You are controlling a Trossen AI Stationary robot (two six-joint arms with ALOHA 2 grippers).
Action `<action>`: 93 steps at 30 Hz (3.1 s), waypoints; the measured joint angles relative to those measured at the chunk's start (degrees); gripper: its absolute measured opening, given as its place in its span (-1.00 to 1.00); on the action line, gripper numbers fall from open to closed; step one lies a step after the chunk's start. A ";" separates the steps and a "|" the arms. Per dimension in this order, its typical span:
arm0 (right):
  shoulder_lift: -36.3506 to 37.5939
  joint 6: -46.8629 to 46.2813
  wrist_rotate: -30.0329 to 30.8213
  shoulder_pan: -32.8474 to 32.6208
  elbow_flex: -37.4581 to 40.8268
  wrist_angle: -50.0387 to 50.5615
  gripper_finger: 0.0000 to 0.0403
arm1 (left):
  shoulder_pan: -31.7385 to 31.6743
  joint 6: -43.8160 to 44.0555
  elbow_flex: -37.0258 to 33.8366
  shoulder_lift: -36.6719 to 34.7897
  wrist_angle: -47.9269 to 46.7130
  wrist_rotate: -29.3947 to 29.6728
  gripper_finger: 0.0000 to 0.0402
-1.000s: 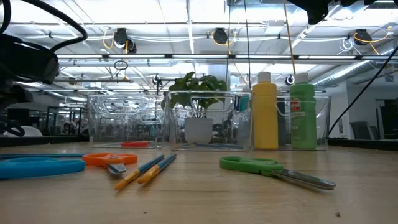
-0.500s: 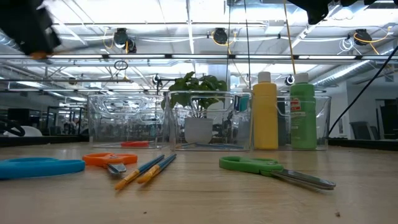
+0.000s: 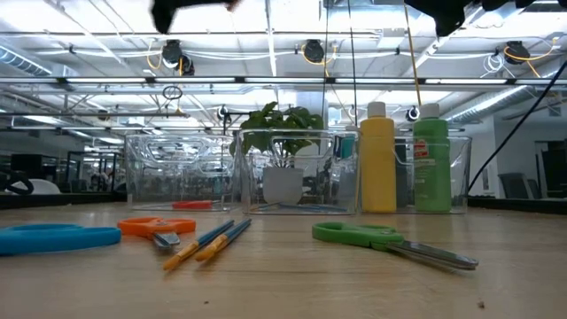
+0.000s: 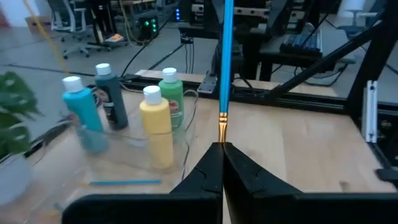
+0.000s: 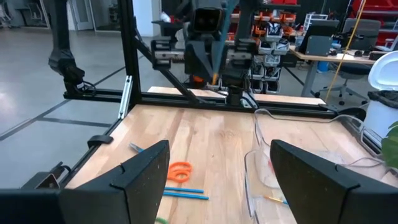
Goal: Pick & Place Paint Supplies
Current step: Put the blue paintbrush into the middle transparent bin
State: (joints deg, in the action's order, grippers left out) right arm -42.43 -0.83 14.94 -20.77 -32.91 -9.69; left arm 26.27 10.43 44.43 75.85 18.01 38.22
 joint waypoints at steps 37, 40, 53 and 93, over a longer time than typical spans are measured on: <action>-33.48 4.59 0.03 5.06 -0.01 -50.97 0.16 | -15.00 -16.08 0.00 24.02 41.90 -26.25 -1.00; -33.49 4.60 -0.02 5.04 -0.01 -50.97 -0.05 | -15.00 -15.98 0.00 24.02 41.79 -26.23 -1.00; -33.53 5.23 -0.22 4.95 0.00 -49.33 -0.95 | -14.96 -15.84 0.00 24.02 41.57 -26.16 -1.00; -29.14 -5.72 -1.70 15.72 -15.27 -12.63 -0.98 | -17.81 -17.76 0.04 -0.39 14.51 -3.06 0.17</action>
State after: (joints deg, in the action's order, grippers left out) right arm -71.57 -6.54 13.23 -5.05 -48.18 -22.33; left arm 8.46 -7.34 44.47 75.46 32.52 35.16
